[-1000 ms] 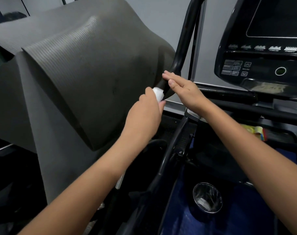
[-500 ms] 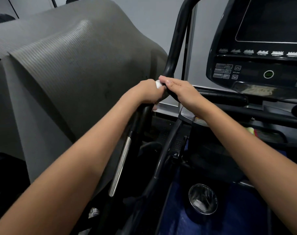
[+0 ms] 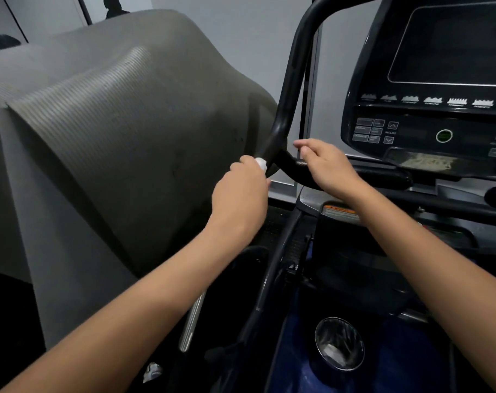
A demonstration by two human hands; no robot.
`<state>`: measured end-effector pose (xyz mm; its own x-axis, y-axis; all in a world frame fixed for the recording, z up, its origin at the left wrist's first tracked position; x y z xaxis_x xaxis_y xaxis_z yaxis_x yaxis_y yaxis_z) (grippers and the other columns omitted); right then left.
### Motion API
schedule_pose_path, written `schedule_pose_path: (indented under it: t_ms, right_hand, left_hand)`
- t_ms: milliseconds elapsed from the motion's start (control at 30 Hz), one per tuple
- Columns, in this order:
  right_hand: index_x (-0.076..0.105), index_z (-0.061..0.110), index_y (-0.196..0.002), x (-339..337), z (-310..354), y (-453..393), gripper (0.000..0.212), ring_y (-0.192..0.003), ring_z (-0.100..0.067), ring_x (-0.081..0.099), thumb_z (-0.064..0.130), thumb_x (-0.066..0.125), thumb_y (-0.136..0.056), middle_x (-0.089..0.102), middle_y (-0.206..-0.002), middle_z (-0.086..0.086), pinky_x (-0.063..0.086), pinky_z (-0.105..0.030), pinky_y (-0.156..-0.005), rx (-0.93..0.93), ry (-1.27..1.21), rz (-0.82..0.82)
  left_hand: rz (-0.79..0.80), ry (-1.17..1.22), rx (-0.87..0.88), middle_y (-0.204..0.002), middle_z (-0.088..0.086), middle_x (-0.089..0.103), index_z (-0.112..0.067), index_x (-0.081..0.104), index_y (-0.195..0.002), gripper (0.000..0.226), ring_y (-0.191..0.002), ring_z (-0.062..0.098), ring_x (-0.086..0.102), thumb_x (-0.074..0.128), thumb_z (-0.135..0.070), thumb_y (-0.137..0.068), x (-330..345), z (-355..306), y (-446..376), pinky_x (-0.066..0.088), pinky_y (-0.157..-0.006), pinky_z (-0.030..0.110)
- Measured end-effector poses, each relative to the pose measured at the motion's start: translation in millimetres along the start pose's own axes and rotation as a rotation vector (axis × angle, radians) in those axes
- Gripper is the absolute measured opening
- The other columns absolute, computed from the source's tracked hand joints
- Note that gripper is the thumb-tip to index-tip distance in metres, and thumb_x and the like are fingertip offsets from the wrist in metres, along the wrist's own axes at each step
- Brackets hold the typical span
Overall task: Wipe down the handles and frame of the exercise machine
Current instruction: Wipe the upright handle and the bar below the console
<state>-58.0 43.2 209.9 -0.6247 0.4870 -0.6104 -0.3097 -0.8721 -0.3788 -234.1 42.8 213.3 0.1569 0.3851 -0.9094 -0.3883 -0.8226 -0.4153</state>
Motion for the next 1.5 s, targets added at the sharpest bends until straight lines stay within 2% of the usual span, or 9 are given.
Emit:
schedule_pose_path:
  t_ms: [200,367,500,667,933,1067,1300,1400,1500]
  right_hand:
    - [0.053,0.021,-0.138,5,-47,-9,0.043,-0.125,-0.034,0.053,0.034,0.047,-0.098,0.058,-0.136,-0.01,0.038,-0.044,-0.102,0.061,0.646,0.174]
    - [0.05,0.023,-0.141,8,-51,-17,0.042,-0.124,-0.032,0.053,0.033,0.046,-0.101,0.057,-0.136,-0.009,0.04,-0.042,-0.1,0.029,0.713,0.24]
    - [0.053,0.025,-0.141,1,-52,-19,0.044,-0.125,-0.031,0.053,0.038,0.052,-0.099,0.06,-0.136,-0.006,0.046,-0.04,-0.101,0.018,0.665,0.258]
    - [0.065,0.032,-0.121,-4,-53,-22,0.032,-0.108,-0.028,0.061,0.046,0.054,-0.094,0.069,-0.111,-0.003,0.051,-0.039,-0.089,-0.047,0.683,0.265]
    - [0.066,0.029,-0.121,-7,-51,-24,0.035,-0.103,-0.029,0.063,0.048,0.055,-0.094,0.073,-0.105,-0.002,0.052,-0.041,-0.089,-0.114,0.675,0.245]
    - [0.065,0.028,-0.124,-7,-51,-23,0.037,-0.108,-0.029,0.063,0.048,0.055,-0.095,0.072,-0.112,-0.003,0.051,-0.04,-0.09,-0.123,0.685,0.236]
    - [0.066,0.024,-0.123,-8,-56,-23,0.041,-0.113,-0.029,0.06,0.051,0.056,-0.094,0.071,-0.114,-0.004,0.05,-0.041,-0.093,-0.083,0.653,0.242]
    - [0.063,0.031,-0.122,-5,-57,-21,0.035,-0.111,-0.028,0.061,0.051,0.05,-0.096,0.07,-0.112,-0.001,0.05,-0.038,-0.084,-0.073,0.687,0.248]
    - [0.057,0.036,-0.126,-5,-56,-16,0.035,-0.113,-0.029,0.06,0.052,0.044,-0.098,0.067,-0.119,0.0,0.047,-0.04,-0.082,-0.051,0.745,0.22]
  left_hand:
    - [0.366,0.13,0.118,-0.123,0.014,0.061,-0.01,0.057,-0.127,0.036,-0.111,0.036,0.061,0.045,-0.036,-0.105,19,-24,-67,0.043,-0.077,0.036]
    - [0.703,1.054,-0.245,-0.086,0.015,0.067,0.003,0.058,-0.12,0.048,-0.053,0.019,0.067,0.045,-0.041,-0.106,56,-19,-82,0.059,-0.051,0.028]
    - [0.866,1.508,-0.331,-0.08,0.011,0.06,-0.004,0.051,-0.124,0.049,-0.049,0.014,0.06,0.043,-0.049,-0.105,69,-23,-66,0.054,-0.047,0.023]
    - [0.683,0.868,-0.195,-0.061,0.005,0.069,-0.003,0.062,-0.092,0.06,-0.048,0.017,0.064,0.044,-0.059,-0.1,48,13,-36,0.053,-0.048,0.025]
    - [0.203,-0.17,0.064,-0.116,0.016,0.063,0.006,0.039,-0.136,0.045,-0.106,0.036,0.065,0.052,-0.021,-0.102,23,-23,-52,0.04,-0.067,0.038]
    - [0.31,-0.025,0.086,-0.129,0.015,0.059,0.0,0.052,-0.132,0.04,-0.114,0.038,0.061,0.051,-0.026,-0.102,34,-46,-103,0.042,-0.075,0.039]
    - [0.606,0.788,-0.158,-0.077,0.019,0.071,0.008,0.062,-0.102,0.066,-0.061,0.029,0.068,0.044,-0.054,-0.102,66,-20,-106,0.064,-0.072,0.042]
    - [0.638,0.743,-0.177,-0.076,0.018,0.073,0.01,0.059,-0.105,0.067,-0.053,0.026,0.067,0.042,-0.055,-0.103,60,-8,-79,0.058,-0.054,0.03]
    - [0.451,0.308,-0.043,-0.102,0.018,0.072,0.004,0.058,-0.113,0.065,-0.087,0.033,0.07,0.042,-0.057,-0.1,23,8,-44,0.05,-0.074,0.034]
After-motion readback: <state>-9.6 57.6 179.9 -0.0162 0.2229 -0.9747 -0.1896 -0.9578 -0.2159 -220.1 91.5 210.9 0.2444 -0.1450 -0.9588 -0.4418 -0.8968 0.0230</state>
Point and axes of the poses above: each hand's wrist, its own y-axis away from the middle knuckle, its own x-axis out of the palm, z = x × y, the point moved 10 cm from there along -y, towards the middle knuckle
